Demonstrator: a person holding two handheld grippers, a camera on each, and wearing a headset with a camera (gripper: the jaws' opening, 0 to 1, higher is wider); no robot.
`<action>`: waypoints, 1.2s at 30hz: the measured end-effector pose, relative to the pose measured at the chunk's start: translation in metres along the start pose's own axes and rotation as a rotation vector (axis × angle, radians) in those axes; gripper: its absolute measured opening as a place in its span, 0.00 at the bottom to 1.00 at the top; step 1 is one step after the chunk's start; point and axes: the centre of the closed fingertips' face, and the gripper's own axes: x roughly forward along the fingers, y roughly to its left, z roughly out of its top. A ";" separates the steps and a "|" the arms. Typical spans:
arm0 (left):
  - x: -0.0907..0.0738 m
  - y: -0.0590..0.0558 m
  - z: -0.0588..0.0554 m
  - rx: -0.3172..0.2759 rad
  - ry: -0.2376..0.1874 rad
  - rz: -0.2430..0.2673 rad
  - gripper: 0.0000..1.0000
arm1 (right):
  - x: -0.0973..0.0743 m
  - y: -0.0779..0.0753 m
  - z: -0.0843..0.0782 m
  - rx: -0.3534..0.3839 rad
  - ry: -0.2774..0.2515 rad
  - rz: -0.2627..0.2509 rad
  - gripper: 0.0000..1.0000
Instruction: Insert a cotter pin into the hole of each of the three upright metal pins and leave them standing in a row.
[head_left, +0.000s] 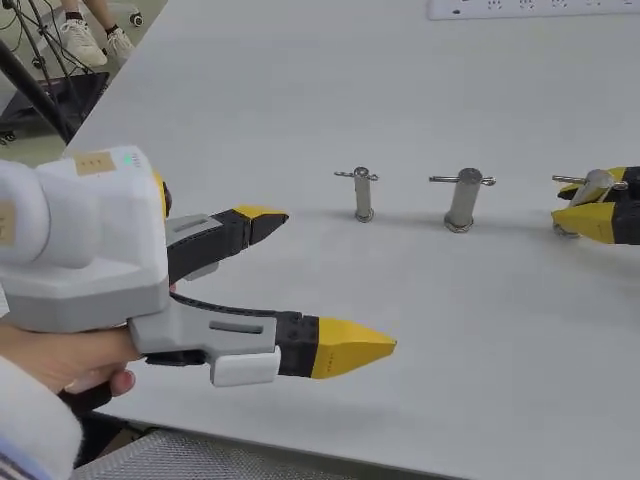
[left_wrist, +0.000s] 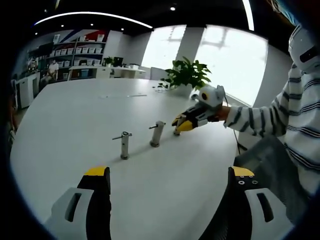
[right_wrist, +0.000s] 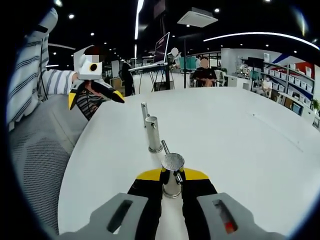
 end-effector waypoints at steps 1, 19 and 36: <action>0.000 0.000 0.000 0.001 -0.001 0.000 0.97 | 0.000 0.000 0.000 -0.002 0.001 0.000 0.09; -0.003 0.001 0.005 0.007 -0.016 0.005 0.97 | -0.010 0.008 0.033 -0.003 -0.075 -0.040 0.20; -0.003 0.004 0.010 -0.007 -0.053 0.028 0.97 | -0.037 0.040 0.048 0.044 -0.079 -0.107 0.59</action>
